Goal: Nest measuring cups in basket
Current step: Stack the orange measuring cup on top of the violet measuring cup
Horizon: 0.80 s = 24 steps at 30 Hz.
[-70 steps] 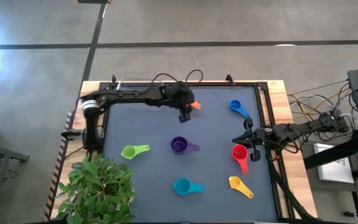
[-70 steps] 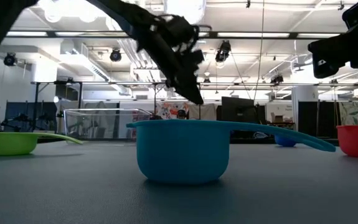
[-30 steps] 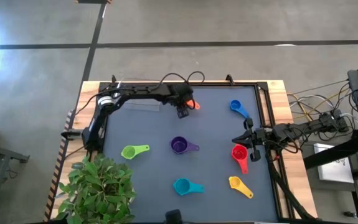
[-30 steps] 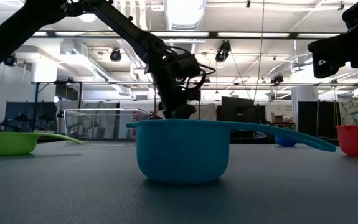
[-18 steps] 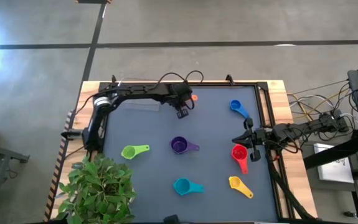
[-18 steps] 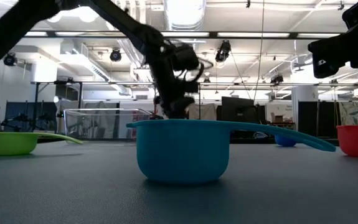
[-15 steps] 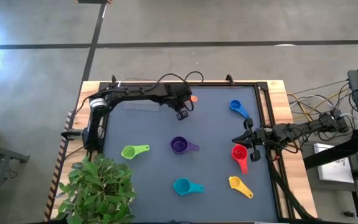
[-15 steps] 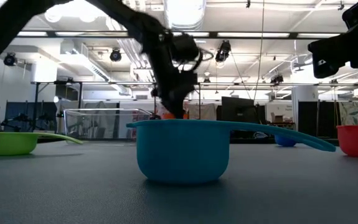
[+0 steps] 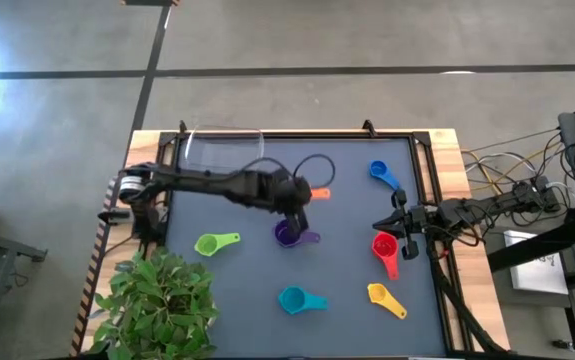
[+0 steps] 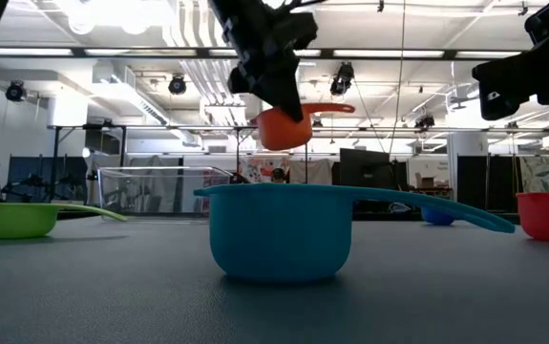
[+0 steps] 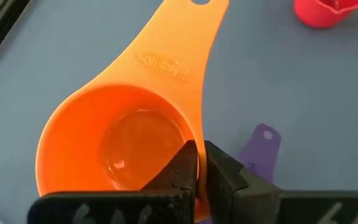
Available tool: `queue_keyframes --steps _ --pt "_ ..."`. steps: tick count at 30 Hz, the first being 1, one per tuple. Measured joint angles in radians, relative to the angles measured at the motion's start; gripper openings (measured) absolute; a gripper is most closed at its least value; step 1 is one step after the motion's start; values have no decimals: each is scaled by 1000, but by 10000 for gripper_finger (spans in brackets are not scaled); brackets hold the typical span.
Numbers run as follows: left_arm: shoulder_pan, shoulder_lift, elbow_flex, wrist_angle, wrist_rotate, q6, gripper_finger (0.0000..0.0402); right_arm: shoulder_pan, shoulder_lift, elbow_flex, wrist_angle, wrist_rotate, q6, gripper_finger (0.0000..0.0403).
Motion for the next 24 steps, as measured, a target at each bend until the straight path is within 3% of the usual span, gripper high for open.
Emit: queue_keyframes --steps 5,24 --pt "-72 0 -48 0 -90 -97 0 0 0 0 0 0 0 9" --pt "-166 23 -158 132 -40 -200 0 0 0 0 0 0 0 9"
